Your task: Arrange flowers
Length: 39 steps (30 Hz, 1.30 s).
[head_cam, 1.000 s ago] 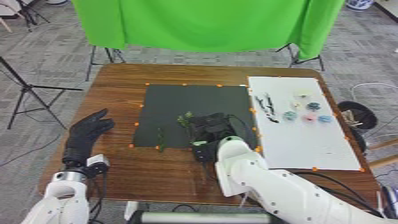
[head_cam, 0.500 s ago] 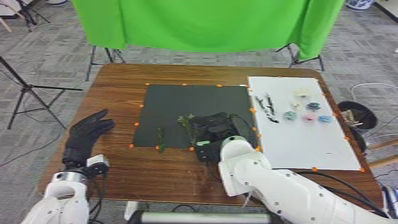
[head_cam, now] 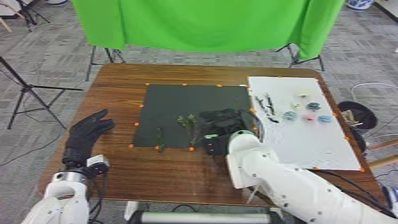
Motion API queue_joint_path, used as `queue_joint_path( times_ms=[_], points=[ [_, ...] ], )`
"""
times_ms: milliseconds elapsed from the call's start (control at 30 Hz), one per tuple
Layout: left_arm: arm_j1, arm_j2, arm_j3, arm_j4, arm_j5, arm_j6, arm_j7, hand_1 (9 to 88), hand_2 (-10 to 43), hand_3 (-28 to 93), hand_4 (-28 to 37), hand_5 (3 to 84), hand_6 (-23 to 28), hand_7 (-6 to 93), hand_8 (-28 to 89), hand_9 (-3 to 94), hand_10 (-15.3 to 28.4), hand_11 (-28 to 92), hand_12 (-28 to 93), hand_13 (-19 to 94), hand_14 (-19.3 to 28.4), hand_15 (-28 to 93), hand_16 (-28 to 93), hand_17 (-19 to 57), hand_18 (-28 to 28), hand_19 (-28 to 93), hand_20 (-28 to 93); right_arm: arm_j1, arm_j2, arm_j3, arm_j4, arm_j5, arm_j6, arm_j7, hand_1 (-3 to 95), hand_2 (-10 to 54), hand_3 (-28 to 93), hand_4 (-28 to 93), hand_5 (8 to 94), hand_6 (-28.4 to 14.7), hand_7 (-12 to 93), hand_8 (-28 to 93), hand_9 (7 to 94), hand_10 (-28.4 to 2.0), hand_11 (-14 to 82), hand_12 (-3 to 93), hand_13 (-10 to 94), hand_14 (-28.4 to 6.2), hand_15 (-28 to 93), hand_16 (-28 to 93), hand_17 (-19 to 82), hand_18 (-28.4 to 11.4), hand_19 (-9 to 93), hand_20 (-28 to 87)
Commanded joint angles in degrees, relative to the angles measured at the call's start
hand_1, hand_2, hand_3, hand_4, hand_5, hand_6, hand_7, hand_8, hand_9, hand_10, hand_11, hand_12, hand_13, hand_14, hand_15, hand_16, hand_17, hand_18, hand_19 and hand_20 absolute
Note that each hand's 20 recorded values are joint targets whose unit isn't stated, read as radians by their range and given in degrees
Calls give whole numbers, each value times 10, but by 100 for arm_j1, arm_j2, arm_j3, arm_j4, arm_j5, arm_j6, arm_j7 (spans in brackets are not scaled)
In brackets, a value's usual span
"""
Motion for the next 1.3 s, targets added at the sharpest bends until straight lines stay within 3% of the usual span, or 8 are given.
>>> queue_joint_path(
  times_ms=[33,233,333,400,733,1000,1300],
  points=[
    [110,-46,-33,-24,10,-39,-23,252,-4,742,-265,491,22,135,-76,517,137,204,121,425,164,235,-25,107,114,50,184,-164,495,575,-360,-41,-112,-240,372,-95,684,-126,722,-21,210,-107,925,-116,300,192,937,-21,504,206,705,-93,827,314],
    [141,-49,-63,-42,14,-23,-3,251,-5,743,-265,492,22,136,-77,518,138,204,122,425,165,237,-24,107,114,50,184,-256,954,1140,-632,-1240,-1160,-238,364,-95,686,-124,709,-20,208,-104,892,-123,291,198,937,-27,467,233,689,-94,835,307],
    [160,-54,-70,-54,13,-10,2,252,-7,744,-264,493,22,137,-77,518,137,205,121,426,165,237,-25,107,114,50,184,-245,1166,1387,-735,-2028,-2173,-179,350,-95,683,-124,675,-17,208,-102,798,-139,250,201,909,-44,418,300,650,-105,855,289],
    [166,-57,-63,-65,23,0,-7,256,-10,744,-263,493,22,137,-77,518,138,205,121,427,164,238,-25,107,114,50,184,-174,1267,1423,-758,-2455,-2567,-127,348,-95,673,-125,650,-18,198,-100,748,-148,229,204,889,-51,430,305,634,-108,859,283],
    [100,-23,-15,-47,32,-20,-14,259,-15,742,-255,493,22,137,-77,518,137,205,121,427,164,238,-25,107,113,50,185,493,1438,1097,-82,-4180,-4499,304,327,-95,648,-133,551,-26,121,-72,584,-187,141,204,833,-68,496,294,606,-111,875,279],
    [119,-11,-28,-57,31,-42,-49,261,-18,740,-251,493,22,137,-77,518,138,205,121,427,164,239,-26,107,113,50,185,636,1459,903,377,-4428,-5234,606,326,-95,648,-137,526,-15,105,-64,547,-193,99,195,825,-71,516,274,604,-110,877,277],
    [78,9,1,-19,27,-97,-83,263,-18,737,-249,493,22,137,-77,518,138,205,121,427,164,238,-26,107,113,50,185,477,1466,889,666,-4352,-5331,764,327,-95,641,-140,522,-10,102,-61,556,-196,85,181,820,-74,521,265,600,-111,878,278]
  ],
)
